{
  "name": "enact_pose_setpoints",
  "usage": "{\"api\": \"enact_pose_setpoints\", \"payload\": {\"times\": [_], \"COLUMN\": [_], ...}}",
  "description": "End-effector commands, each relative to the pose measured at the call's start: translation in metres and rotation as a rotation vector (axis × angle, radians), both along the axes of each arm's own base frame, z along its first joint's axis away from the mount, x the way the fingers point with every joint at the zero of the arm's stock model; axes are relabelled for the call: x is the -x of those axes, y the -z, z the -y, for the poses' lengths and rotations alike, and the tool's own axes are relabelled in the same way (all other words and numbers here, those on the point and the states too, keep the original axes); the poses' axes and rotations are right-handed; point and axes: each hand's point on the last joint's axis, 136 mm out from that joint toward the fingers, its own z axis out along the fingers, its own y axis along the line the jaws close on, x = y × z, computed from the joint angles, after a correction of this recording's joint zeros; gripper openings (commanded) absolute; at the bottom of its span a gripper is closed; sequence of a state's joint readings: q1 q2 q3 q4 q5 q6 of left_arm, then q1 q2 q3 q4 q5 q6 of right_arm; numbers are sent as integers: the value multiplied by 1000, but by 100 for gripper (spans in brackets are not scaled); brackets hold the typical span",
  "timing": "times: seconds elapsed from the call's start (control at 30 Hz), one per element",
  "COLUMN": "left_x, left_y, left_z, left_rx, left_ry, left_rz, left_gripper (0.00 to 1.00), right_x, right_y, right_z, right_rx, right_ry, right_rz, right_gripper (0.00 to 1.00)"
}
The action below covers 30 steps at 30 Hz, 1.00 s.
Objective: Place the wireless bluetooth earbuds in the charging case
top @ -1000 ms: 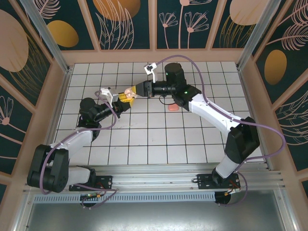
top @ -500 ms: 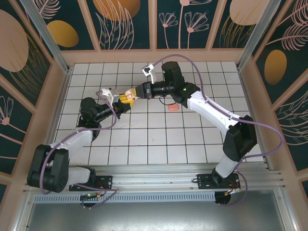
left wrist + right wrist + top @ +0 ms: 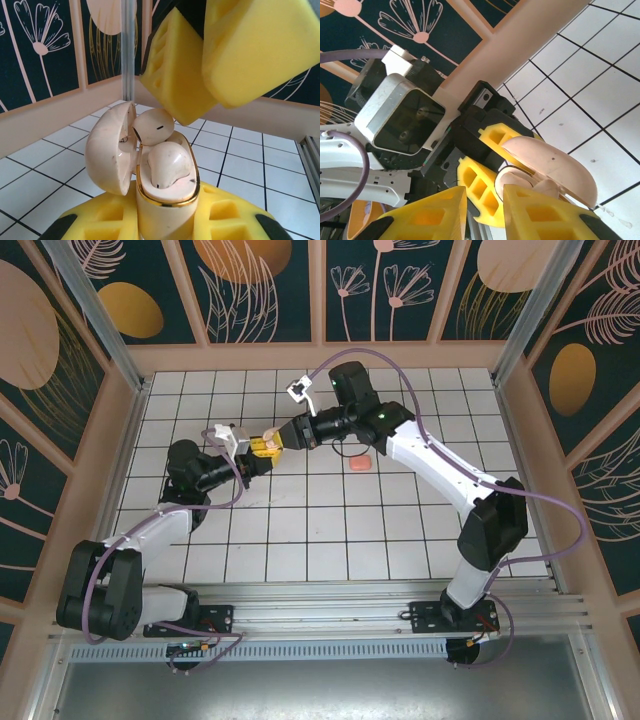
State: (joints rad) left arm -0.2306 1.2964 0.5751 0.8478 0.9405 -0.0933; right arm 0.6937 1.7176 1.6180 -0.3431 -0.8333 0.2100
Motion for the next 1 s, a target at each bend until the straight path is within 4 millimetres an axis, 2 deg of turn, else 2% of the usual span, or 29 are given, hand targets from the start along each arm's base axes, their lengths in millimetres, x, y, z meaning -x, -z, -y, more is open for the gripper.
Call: {"api": "enact_pose_setpoints", "payload": {"times": [0.0,0.13,0.23,0.97], "left_x": [9,12,13,15], "left_y": [-19,-21,-22,-27], "left_z": [5,6,7,10], "left_rx": [-2,-6,-5,-6], "left_ry": [54,67,75,94], "left_rz": [82,94,96,98], "left_gripper": [13,13,12,12], "right_x": [10,-1,-8,-12], "right_y": [-24,-29,-31,-13], "right_z": [4,18,26,17], "right_rx": [-31,-9,-16,10], "right_ry": [-24,76,138,108], "right_rz": [68,122,148,120], "right_gripper": [28,34,34,35]}}
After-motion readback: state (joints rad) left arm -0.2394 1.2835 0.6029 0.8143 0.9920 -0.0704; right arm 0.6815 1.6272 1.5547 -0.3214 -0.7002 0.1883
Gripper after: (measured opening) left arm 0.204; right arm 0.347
